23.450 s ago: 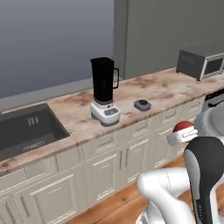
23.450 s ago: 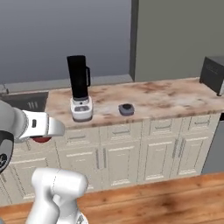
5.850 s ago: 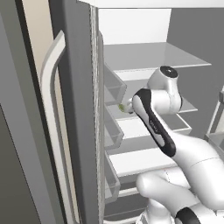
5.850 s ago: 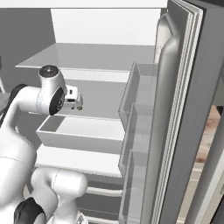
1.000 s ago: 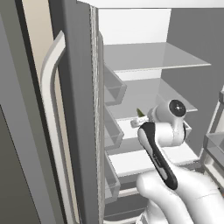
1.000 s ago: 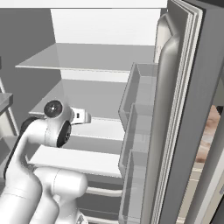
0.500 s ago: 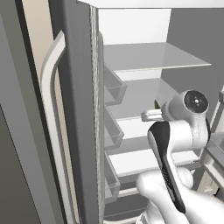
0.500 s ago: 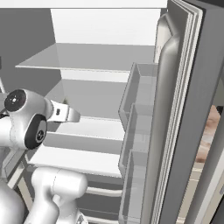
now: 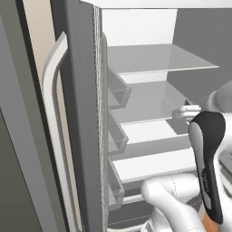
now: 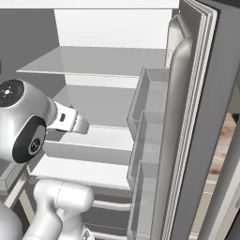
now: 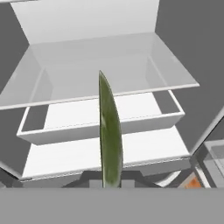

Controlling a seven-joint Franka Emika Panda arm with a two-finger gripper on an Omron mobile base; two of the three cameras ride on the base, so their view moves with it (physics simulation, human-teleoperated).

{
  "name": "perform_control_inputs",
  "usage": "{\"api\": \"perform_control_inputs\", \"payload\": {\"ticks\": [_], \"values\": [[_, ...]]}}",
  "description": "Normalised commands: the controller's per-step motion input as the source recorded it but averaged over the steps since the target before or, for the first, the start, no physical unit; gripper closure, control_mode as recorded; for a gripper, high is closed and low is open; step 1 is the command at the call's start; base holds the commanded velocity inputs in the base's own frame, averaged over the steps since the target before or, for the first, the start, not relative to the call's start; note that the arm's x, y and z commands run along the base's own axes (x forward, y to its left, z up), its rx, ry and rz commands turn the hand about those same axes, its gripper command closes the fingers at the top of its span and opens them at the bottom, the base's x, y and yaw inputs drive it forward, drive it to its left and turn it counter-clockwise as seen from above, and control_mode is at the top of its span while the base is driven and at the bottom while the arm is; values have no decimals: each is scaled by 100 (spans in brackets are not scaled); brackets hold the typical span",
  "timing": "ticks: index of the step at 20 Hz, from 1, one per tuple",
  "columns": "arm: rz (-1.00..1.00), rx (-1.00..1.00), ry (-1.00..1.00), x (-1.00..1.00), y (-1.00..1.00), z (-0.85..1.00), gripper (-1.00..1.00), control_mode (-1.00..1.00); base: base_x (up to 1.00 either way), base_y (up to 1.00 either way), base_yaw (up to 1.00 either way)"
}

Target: Grab the lemon wedge and onion from the fridge, place them in the blender, close the lid, and turn on the blender to create a marinade.

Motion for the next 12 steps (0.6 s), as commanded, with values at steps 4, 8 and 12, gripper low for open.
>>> {"api": "perform_control_inputs", "payload": {"ticks": [4,8,12], "values": [[0,0,0,0,0,0,100,-100,0,0,0],[0,0,2,-16,0,-1,100,-100,0,0,0],[0,0,0,0,0,0,100,100,-67,0,0]]}}
